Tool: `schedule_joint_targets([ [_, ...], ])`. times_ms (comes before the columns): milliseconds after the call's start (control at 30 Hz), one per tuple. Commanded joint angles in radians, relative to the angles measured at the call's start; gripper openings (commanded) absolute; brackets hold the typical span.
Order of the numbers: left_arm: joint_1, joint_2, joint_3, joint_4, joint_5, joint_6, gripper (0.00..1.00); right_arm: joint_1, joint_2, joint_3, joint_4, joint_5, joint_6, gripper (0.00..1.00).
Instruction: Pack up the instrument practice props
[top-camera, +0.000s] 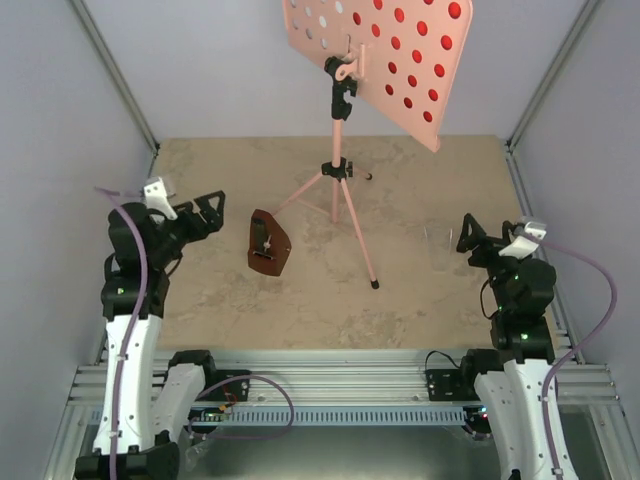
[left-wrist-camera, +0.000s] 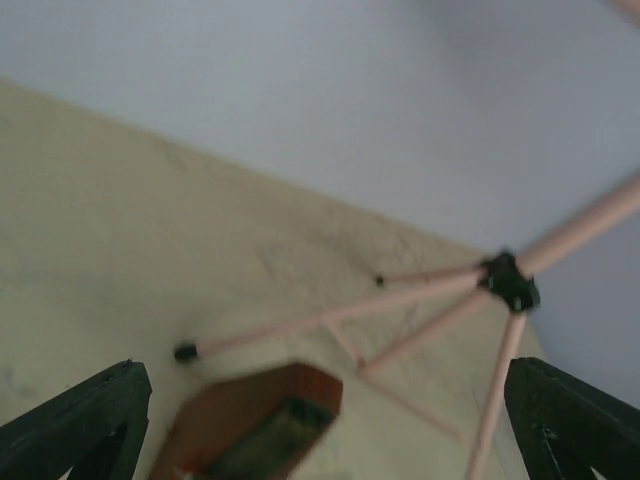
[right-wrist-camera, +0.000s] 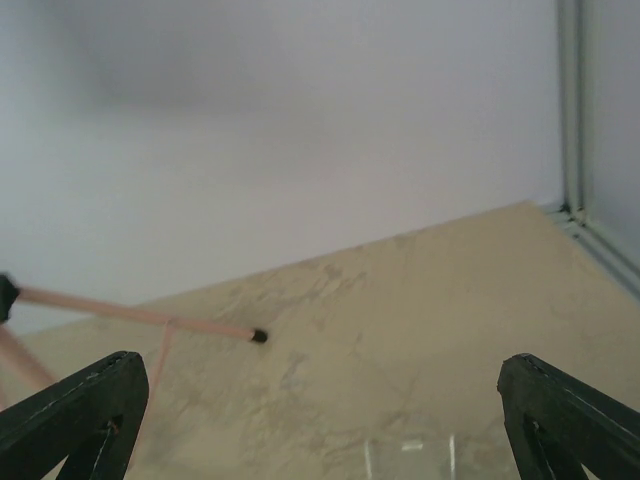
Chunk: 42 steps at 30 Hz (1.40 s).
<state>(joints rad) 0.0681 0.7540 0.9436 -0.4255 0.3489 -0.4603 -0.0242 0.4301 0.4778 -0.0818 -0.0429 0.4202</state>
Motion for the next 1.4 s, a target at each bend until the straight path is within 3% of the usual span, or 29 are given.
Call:
schedule_joint_targets([
  [0, 0.001, 0.06, 0.006, -0.24, 0.239, 0.067, 0.99, 0.001, -0.044, 0.022, -0.115, -0.159, -0.035, 0.98],
  [133, -0.012, 0.07, 0.008, -0.295, 0.249, 0.116, 0.93, 0.001, -0.059, 0.033, -0.13, -0.271, -0.044, 0.98],
  [367, -0.056, 0.087, 0.036, -0.403, 0.051, 0.239, 0.92, 0.001, -0.005, 0.035, -0.043, -0.4, -0.012, 0.98],
  [567, -0.162, 0.164, 0.054, -0.401, -0.011, 0.26, 0.92, 0.001, 0.1, 0.031, 0.075, -0.48, 0.004, 0.98],
  [667, -0.192, 0.196, 0.068, -0.373, -0.007, 0.262, 0.92, 0.001, 0.145, 0.031, 0.122, -0.5, 0.011, 0.98],
  [1033, -0.307, 0.392, 0.167, -0.239, -0.206, 0.327, 0.92, 0.001, 0.183, 0.012, 0.154, -0.501, -0.017, 0.98],
  [1367, -0.321, 0.511, 0.062, -0.023, -0.063, 0.422, 0.93, 0.001, 0.272, 0.054, 0.17, -0.553, -0.008, 0.98],
])
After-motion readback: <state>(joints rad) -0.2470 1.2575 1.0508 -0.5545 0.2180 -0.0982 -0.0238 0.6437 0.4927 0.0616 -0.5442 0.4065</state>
